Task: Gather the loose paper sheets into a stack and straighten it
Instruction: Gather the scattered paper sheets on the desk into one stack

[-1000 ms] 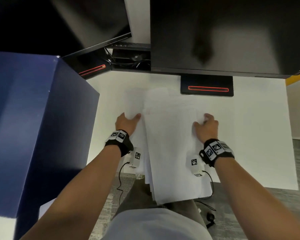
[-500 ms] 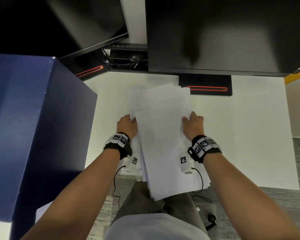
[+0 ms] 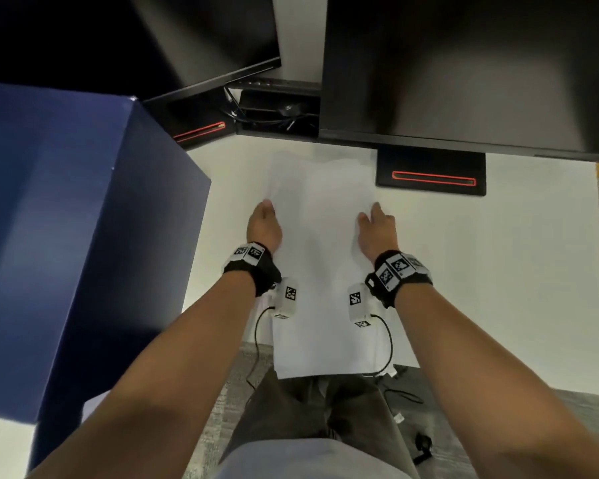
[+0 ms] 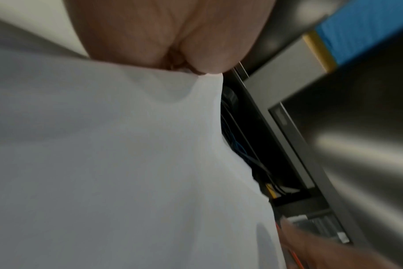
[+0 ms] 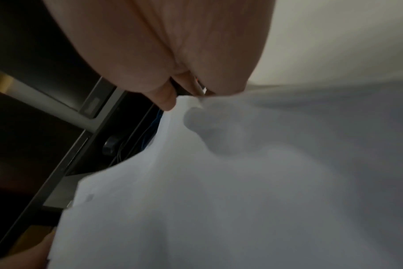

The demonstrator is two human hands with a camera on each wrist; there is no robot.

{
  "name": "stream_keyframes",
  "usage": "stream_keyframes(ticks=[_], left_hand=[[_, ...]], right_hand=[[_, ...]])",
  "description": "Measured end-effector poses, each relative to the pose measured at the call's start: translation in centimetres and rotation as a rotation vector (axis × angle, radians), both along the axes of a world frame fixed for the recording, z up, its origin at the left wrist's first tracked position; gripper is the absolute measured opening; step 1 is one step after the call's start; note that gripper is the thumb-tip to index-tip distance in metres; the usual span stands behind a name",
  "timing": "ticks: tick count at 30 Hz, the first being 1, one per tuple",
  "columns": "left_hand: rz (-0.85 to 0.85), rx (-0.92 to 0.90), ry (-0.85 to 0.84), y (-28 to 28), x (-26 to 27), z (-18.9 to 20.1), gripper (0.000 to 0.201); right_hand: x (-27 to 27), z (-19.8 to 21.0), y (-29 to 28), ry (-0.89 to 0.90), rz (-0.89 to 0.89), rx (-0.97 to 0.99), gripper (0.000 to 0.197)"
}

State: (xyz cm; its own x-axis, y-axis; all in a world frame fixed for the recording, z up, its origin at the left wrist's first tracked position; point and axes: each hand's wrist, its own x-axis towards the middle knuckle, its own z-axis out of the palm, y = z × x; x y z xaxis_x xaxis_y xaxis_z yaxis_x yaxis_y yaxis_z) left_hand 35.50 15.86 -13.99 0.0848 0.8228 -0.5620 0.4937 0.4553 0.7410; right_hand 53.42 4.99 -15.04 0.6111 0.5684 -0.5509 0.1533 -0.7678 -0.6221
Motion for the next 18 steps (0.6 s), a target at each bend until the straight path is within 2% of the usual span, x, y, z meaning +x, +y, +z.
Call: stream_keyframes(ticks=[2,3,6,8,9,12,14,16,18], left_hand=[[0.066,-0.066,-0.06,-0.1,-1.3,-0.1,0.054],[0.011,-0.075,-0.003,-0.3,-2.5,-0.1,0.055],[-0.339,-0.01,0.285,-2.2,-6.7,0.0,0.047],[-0.529,0.001,0.363,-4.2,-8.1,0.0,0.041],[-0.571,-0.012,0.39,-5.2,-8.1,-0.1,0.04],[-0.5,-0.027,0.386,-7.0,-7.1,-0.1,0.042],[-0.399,-0.06,0.288,-7.4,-6.9,0.1,0.043],[-0.319,-0.076,0.234,-7.7,-7.7,0.3,0.046],[-0.336,-0.037,0.273,-8.3,-9.1,0.6,0.046]], right_hand=[[0.7,-0.1,-1.4,-0.025,-0.028,0.05,0.041],[1.2,-0.1,-2.8,-0.068,-0.036,0.045,0.033],[1.2,0.3,-7.7,-0.16,0.015,-0.042,0.03],[-0.2,0.5,-10.0,-0.164,0.115,-0.125,0.038],[-1.4,0.7,-10.5,-0.179,0.17,-0.165,0.047],[-4.6,1.0,-9.9,-0.183,0.215,-0.167,0.05],[-4.9,1.2,-9.5,-0.133,0.214,-0.17,0.049],[-4.2,1.4,-10.1,-0.138,0.181,-0.146,0.038],[-3.5,1.7,-11.8,-0.2,0.127,-0.134,0.033]])
